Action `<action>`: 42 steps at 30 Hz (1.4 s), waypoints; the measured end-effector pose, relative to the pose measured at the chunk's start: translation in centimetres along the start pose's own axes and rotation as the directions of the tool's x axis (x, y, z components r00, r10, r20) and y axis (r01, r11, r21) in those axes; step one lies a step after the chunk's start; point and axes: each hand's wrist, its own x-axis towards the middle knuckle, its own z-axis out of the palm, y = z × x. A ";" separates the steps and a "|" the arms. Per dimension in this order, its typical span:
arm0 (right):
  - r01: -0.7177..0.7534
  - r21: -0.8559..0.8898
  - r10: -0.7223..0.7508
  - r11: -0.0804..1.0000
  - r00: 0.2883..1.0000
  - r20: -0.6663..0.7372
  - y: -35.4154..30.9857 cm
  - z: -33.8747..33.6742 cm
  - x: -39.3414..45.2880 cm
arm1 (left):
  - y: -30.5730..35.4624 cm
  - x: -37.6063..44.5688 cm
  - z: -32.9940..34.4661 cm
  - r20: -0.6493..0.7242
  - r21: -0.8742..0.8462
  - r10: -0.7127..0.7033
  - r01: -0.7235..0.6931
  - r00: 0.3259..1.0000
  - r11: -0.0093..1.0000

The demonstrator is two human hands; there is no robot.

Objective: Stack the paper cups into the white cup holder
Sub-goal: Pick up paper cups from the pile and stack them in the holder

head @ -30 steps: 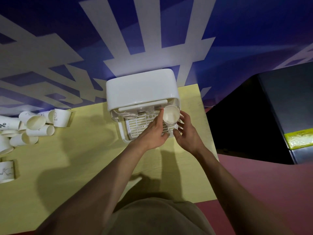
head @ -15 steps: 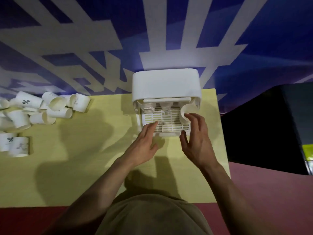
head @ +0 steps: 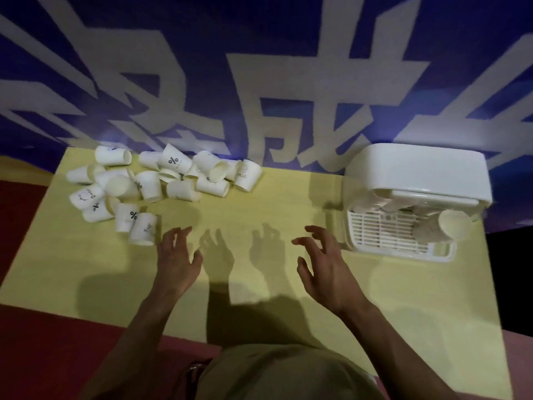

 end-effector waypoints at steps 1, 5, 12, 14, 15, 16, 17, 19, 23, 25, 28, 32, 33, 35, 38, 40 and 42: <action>-0.004 -0.007 0.004 1.000 1.000 0.009 -1.2 1.2 0.6 | -2.2 1.3 -0.9 -0.013 0.030 -0.026 0.026 1.000 0.999; -0.013 -0.061 0.017 0.998 0.998 0.062 -5.4 6.0 3.5 | -8.2 5.3 -3.6 0.045 0.113 -0.129 0.123 0.991 0.986; -0.020 -0.124 0.034 0.992 0.994 0.108 -8.9 10.6 9.6 | -12.7 8.7 -3.2 0.151 0.108 -0.156 0.141 0.976 0.984; -0.031 -0.164 0.047 0.986 0.994 0.094 -8.8 10.9 11.6 | -13.4 8.8 -2.8 0.163 0.088 -0.150 0.137 0.975 0.987; -0.037 -0.189 0.054 0.981 0.994 0.090 -8.6 11.0 12.6 | -13.7 8.8 -2.7 0.170 0.080 -0.146 0.134 0.975 0.988; -0.039 -0.214 0.060 0.976 0.994 0.093 -8.2 11.1 13.7 | -14.1 8.6 -2.5 0.167 0.067 -0.139 0.130 0.976 0.989; -0.044 -0.243 0.069 0.969 0.993 0.096 -7.7 11.2 14.7 | -14.4 8.5 -2.2 0.153 0.049 -0.124 0.118 0.980 0.992; -0.093 -0.277 0.125 0.956 0.987 0.098 -6.9 11.2 16.7 | -15.1 8.1 -1.6 0.111 0.021 -0.070 0.068 0.991 0.997; -0.188 -0.354 0.227 0.916 0.971 0.073 -5.8 10.9 20.9 | -14.9 7.9 -1.2 0.115 0.008 -0.068 0.067 0.991 0.998; -0.193 -0.374 0.236 0.907 0.969 0.072 -5.1 10.8 22.8 | -15.0 7.7 -0.9 0.118 -0.002 -0.025 0.025 0.993 1.000; -0.258 -0.399 0.316 0.880 0.945 0.088 -4.1 10.9 25.6 | -15.3 7.4 -0.6 0.159 -0.057 0.032 -0.024 0.987 0.998; -0.340 -0.396 0.412 0.853 0.904 0.111 -3.3 11.1 28.6 | -14.6 6.8 -0.6 0.100 -0.092 0.094 -0.085 0.991 0.992; -0.342 -0.398 0.418 0.851 0.900 0.120 -3.2 11.2 29.2 | -14.4 6.7 -0.6 0.096 -0.081 0.097 -0.090 0.991 0.993; -0.335 -0.392 0.410 0.857 0.904 0.125 -3.1 11.3 30.2 | -14.1 6.5 -0.5 0.095 -0.056 0.095 -0.090 0.991 0.994; -0.312 -0.390 0.395 0.866 0.906 0.153 -2.7 11.6 31.3 | -13.6 6.2 -0.7 0.112 -0.070 0.075 -0.067 0.991 0.995; -0.260 -0.443 0.379 0.858 0.903 0.202 -1.9 12.0 31.7 | -13.5 6.1 -0.9 0.125 -0.092 0.080 -0.069 0.989 0.993; -0.205 -0.499 0.371 0.842 0.892 0.260 -1.5 12.4 31.9 | -13.7 6.2 -0.9 0.160 -0.141 0.059 -0.037 0.985 0.989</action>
